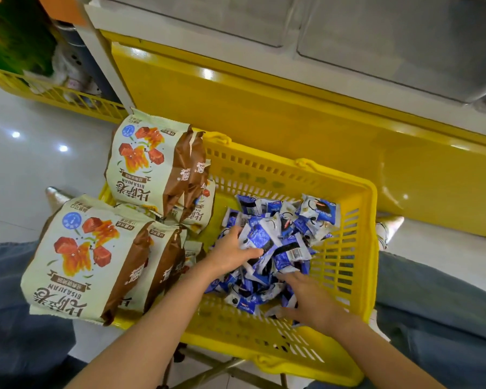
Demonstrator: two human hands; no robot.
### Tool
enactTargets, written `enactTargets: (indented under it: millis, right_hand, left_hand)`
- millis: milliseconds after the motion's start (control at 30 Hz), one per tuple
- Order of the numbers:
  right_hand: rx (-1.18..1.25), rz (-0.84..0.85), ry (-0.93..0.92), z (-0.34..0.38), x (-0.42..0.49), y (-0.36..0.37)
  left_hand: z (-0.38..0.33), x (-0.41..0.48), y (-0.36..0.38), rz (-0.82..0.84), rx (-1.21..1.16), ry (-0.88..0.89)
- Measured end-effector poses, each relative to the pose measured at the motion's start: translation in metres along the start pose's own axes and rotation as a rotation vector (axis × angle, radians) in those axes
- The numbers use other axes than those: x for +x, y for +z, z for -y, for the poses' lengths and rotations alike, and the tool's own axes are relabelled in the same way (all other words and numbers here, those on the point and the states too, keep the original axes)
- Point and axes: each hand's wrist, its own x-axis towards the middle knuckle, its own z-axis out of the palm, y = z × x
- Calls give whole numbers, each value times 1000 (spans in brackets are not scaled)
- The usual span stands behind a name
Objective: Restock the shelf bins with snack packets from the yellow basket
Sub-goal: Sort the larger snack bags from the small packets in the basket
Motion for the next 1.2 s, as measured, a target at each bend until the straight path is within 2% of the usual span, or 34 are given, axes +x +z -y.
enactTargets:
  millis: [100, 167, 300, 433, 533, 667, 833, 933, 1067, 1133, 1200]
  right_hand:
    - [-193, 30, -27, 0, 4, 2]
    - [-198, -10, -15, 3, 9, -4]
    - [-73, -119, 30, 7, 14, -16]
    - [204, -309, 128, 7, 16, -26]
    - [308, -363, 172, 4, 21, -29]
    - [362, -381, 196, -2, 20, -29]
    - [424, -369, 214, 0, 16, -29]
    - [527, -325, 189, 8, 15, -31]
    - [641, -261, 116, 20, 12, -36]
    - [711, -243, 72, 27, 10, -39]
    - [826, -259, 37, 37, 8, -42]
  left_hand:
    - [16, 0, -1, 37, 79, -34]
    - [24, 0, -3, 54, 196, -65]
    - [39, -3, -2, 152, 514, -203]
    - [49, -10, 4, 284, 741, -287]
    - [46, -10, 2, 187, 891, -261]
    - [42, -8, -3, 128, 926, -227]
    - [38, -12, -9, 151, 635, -158]
    - [32, -20, -8, 199, 270, -151]
    - [14, -33, -2, 127, -202, -160]
    - [2, -40, -2, 189, -474, -142]
    - [-10, -50, -4, 246, -457, -107]
